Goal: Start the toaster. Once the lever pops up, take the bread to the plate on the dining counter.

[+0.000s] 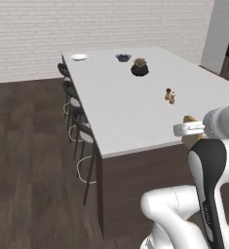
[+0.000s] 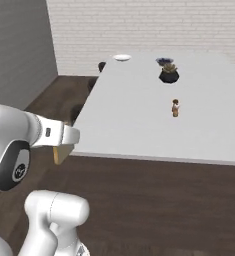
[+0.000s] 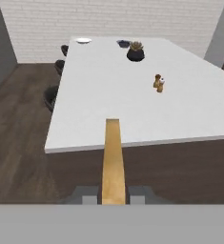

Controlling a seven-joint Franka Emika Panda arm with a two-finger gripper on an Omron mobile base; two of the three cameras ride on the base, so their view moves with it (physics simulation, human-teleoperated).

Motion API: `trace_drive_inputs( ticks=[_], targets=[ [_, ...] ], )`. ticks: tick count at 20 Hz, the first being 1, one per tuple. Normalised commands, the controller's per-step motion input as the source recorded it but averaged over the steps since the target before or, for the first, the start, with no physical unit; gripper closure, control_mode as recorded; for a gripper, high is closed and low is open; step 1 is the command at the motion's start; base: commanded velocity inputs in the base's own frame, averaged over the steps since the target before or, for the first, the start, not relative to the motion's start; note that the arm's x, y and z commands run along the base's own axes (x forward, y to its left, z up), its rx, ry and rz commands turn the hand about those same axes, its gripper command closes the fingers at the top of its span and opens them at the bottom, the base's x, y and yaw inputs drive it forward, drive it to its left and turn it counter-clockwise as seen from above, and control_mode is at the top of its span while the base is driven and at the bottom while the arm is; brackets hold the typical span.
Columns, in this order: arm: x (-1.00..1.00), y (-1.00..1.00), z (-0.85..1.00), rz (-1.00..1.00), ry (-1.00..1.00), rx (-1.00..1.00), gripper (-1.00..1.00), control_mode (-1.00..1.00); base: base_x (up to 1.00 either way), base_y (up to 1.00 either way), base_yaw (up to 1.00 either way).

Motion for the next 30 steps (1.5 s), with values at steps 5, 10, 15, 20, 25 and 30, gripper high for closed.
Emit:
trace_drive_inputs(
  ticks=[5,10,15,20,25,30],
  targets=[
    [0.00,0.00,0.00,0.00,0.00,0.00,1.00,1.00,0.09,1.00,0.00],
    [0.00,0.00,0.00,0.00,0.00,0.00,1.00,1.00,0.03,1.00,0.00],
    [0.00,0.00,0.00,0.00,0.00,0.00,1.00,1.00,0.03,1.00,0.00],
    [0.00,0.00,0.00,0.00,0.00,0.00,1.00,1.00,0.41,1.00,0.00],
    [0.00,0.00,0.00,0.00,0.00,0.00,1.00,1.00,0.82,0.99,0.00],
    [0.00,0.00,0.00,0.00,0.00,0.00,1.00,1.00,1.00,0.80,0.00]
  ],
)
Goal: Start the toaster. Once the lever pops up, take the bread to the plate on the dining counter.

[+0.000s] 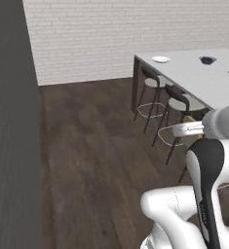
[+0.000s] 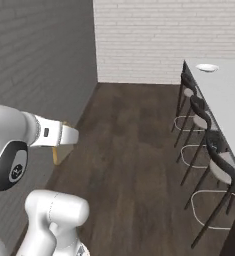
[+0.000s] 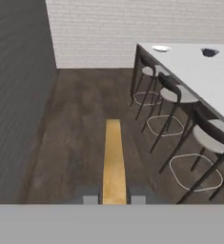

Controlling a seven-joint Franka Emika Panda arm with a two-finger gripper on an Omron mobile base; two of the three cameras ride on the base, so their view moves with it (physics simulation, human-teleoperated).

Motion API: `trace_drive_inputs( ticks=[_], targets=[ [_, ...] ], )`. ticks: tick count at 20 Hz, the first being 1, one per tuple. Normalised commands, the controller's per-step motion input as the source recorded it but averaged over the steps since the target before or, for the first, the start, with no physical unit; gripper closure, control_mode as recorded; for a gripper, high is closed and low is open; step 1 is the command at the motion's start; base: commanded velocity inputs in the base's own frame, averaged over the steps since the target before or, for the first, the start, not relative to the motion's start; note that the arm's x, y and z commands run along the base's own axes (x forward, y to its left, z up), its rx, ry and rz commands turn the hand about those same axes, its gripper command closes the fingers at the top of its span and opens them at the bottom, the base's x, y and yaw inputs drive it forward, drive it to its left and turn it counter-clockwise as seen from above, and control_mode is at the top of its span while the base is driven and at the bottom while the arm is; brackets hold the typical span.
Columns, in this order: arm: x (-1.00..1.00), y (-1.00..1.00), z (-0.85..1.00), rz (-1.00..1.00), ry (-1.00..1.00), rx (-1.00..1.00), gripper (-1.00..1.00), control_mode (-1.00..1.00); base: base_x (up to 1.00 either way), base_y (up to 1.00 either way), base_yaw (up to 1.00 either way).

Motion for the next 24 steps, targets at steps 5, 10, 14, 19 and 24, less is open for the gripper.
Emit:
trace_drive_inputs(
  ticks=[5,10,14,19,24],
  targets=[
    [0.00,0.00,0.00,0.00,0.00,0.00,1.00,1.00,1.00,0.51,0.00],
    [0.00,0.00,0.00,0.00,0.00,0.00,1.00,1.00,1.00,0.33,0.00],
    [0.00,0.00,0.00,0.00,0.00,0.00,1.00,1.00,1.00,0.27,0.00],
    [0.00,0.00,0.00,0.00,0.00,0.00,1.00,1.00,1.00,0.19,0.00],
    [0.00,0.00,0.00,0.00,0.00,0.00,1.00,1.00,1.00,0.22,0.00]
  ],
)
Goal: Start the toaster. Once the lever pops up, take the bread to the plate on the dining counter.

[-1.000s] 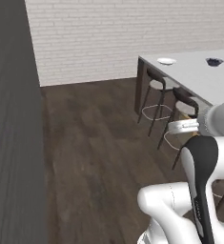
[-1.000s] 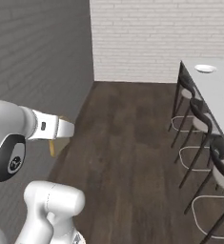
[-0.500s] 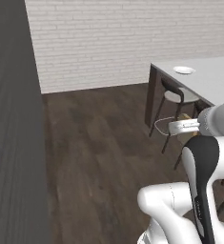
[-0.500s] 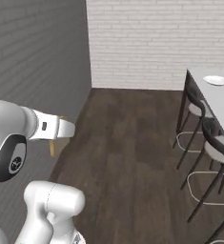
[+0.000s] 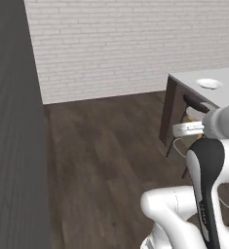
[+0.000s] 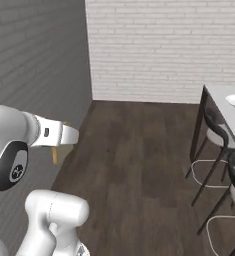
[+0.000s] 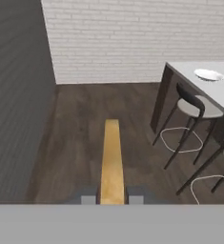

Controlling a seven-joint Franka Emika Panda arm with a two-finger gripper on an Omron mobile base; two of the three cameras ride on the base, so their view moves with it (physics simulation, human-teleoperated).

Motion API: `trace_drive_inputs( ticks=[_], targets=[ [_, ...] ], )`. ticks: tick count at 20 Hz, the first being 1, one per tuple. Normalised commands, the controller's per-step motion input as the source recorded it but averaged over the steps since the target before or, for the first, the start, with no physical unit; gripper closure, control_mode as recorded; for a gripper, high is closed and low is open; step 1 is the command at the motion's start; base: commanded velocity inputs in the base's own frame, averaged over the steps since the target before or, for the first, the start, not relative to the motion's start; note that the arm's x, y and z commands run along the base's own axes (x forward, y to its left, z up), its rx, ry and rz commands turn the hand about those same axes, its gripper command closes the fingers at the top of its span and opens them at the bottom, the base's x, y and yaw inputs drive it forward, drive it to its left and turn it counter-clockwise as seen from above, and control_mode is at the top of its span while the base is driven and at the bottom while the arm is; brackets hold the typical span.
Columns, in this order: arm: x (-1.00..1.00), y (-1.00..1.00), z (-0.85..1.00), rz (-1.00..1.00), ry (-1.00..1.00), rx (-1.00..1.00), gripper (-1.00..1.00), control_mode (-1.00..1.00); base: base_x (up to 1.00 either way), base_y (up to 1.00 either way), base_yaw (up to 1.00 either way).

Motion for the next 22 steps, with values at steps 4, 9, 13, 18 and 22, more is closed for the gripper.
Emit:
trace_drive_inputs(
  ticks=[4,9,13,18,22],
  targets=[
    [0.00,0.00,0.00,0.00,0.00,0.00,1.00,1.00,1.00,0.25,0.00],
    [0.00,0.00,0.00,0.00,0.00,0.00,1.00,1.00,0.99,0.24,-0.02],
    [0.00,0.00,0.00,0.00,0.00,0.00,1.00,1.00,0.88,0.16,-0.18],
    [0.00,0.00,0.00,0.00,0.00,0.00,1.00,1.00,0.76,0.11,-0.43],
    [0.00,0.00,0.00,0.00,0.00,0.00,1.00,1.00,0.67,0.16,-0.61]
  ],
)
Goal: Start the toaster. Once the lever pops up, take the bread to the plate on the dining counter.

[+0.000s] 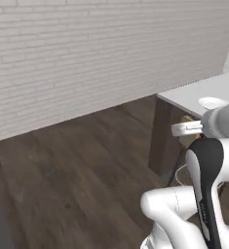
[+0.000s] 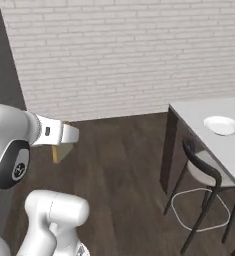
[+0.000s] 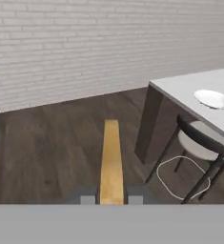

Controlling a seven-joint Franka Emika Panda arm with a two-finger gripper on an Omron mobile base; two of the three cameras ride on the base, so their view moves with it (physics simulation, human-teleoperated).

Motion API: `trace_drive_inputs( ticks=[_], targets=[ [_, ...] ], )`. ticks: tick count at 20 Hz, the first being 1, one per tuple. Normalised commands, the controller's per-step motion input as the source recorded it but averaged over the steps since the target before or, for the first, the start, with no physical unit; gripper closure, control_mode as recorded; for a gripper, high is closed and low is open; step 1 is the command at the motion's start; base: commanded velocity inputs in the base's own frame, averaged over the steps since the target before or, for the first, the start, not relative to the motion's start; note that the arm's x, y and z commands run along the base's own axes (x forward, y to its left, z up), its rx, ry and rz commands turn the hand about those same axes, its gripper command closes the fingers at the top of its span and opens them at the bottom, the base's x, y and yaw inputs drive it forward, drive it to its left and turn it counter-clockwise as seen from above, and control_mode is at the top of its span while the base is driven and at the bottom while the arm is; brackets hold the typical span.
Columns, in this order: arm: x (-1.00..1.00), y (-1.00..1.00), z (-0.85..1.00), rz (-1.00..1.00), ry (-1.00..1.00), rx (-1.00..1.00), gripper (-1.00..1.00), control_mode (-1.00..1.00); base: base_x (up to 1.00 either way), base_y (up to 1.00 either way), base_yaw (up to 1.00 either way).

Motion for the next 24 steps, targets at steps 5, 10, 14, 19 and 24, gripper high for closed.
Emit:
trace_drive_inputs(
  ticks=[5,10,14,19,24],
  targets=[
    [0.00,0.00,0.00,0.00,0.00,0.00,1.00,1.00,0.51,0.28,-0.71],
    [0.00,0.00,0.00,0.00,0.00,0.00,1.00,1.00,0.52,0.38,-0.71],
    [0.00,0.00,0.00,0.00,0.00,0.00,1.00,1.00,0.66,0.53,-0.64],
    [0.00,0.00,0.00,0.00,0.00,0.00,1.00,1.00,0.59,0.58,-0.48],
    [0.00,0.00,0.00,0.00,0.00,0.00,1.00,1.00,0.46,0.38,-0.38]
  ],
)
